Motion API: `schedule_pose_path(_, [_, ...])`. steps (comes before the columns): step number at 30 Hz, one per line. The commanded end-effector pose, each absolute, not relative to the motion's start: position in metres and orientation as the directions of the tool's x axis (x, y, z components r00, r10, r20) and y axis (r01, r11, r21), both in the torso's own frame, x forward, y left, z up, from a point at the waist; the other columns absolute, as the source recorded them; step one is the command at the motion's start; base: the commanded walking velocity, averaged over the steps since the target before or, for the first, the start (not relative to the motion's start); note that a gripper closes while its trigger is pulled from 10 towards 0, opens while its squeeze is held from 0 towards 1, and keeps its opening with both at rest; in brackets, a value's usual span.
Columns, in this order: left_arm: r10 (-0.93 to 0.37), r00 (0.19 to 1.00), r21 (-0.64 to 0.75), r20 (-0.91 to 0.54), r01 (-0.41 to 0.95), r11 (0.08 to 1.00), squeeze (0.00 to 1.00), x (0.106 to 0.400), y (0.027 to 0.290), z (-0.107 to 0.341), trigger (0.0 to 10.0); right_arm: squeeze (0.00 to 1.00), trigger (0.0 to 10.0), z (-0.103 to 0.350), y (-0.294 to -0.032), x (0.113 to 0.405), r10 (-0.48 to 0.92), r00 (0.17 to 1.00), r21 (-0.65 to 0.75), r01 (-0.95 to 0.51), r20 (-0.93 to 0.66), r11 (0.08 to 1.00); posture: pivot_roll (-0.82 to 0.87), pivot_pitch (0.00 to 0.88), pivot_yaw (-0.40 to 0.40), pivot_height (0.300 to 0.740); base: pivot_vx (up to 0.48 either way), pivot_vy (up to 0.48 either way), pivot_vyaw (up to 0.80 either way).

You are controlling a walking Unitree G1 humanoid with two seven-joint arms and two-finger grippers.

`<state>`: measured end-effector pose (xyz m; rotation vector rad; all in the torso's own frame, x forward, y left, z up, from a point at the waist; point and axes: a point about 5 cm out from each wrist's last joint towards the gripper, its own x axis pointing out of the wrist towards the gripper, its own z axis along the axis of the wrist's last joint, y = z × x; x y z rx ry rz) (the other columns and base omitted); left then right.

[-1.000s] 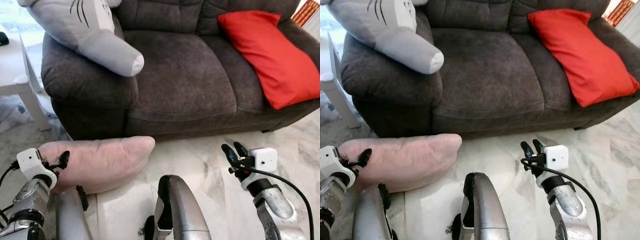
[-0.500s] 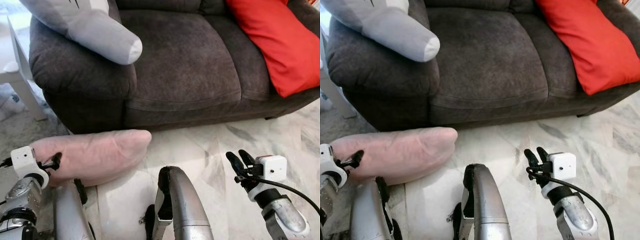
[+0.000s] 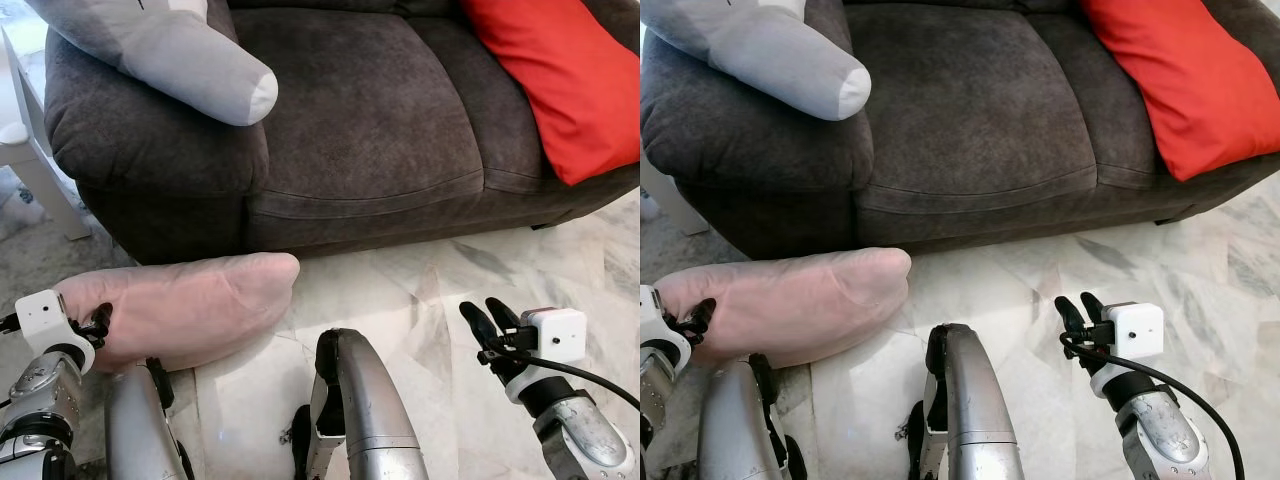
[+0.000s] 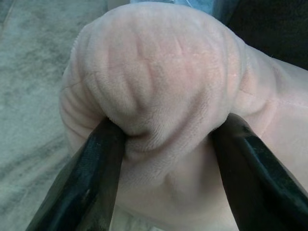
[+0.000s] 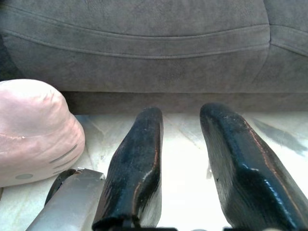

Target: Move the pillow to the sofa from floor

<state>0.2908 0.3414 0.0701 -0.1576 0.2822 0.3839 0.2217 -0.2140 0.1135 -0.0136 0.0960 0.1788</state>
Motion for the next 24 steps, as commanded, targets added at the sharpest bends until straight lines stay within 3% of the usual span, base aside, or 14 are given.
schedule_pose_path(1, [0.347, 0.866, -0.113, -0.361, -0.409, 0.905, 0.00, 0.2810, 0.3409, 0.0554, 0.0, 0.00, 10.0, 0.1153, -0.2239, 0.2173, 0.142, 0.984, -0.017, -0.144, -0.110, 0.989, -0.13, 0.399, -0.286, 0.488, 0.000, 0.000, 0.00])
schedule_pose_path(24, [0.326, 0.878, -0.148, -0.350, -0.395, 0.907, 0.00, 0.2764, 0.3415, 0.0526, 0.0, 0.00, 10.0, 0.1150, -0.2230, 0.2180, 0.130, 0.985, -0.011, -0.132, -0.110, 0.991, -0.12, 0.405, -0.275, 0.488, 0.000, 0.000, 0.00])
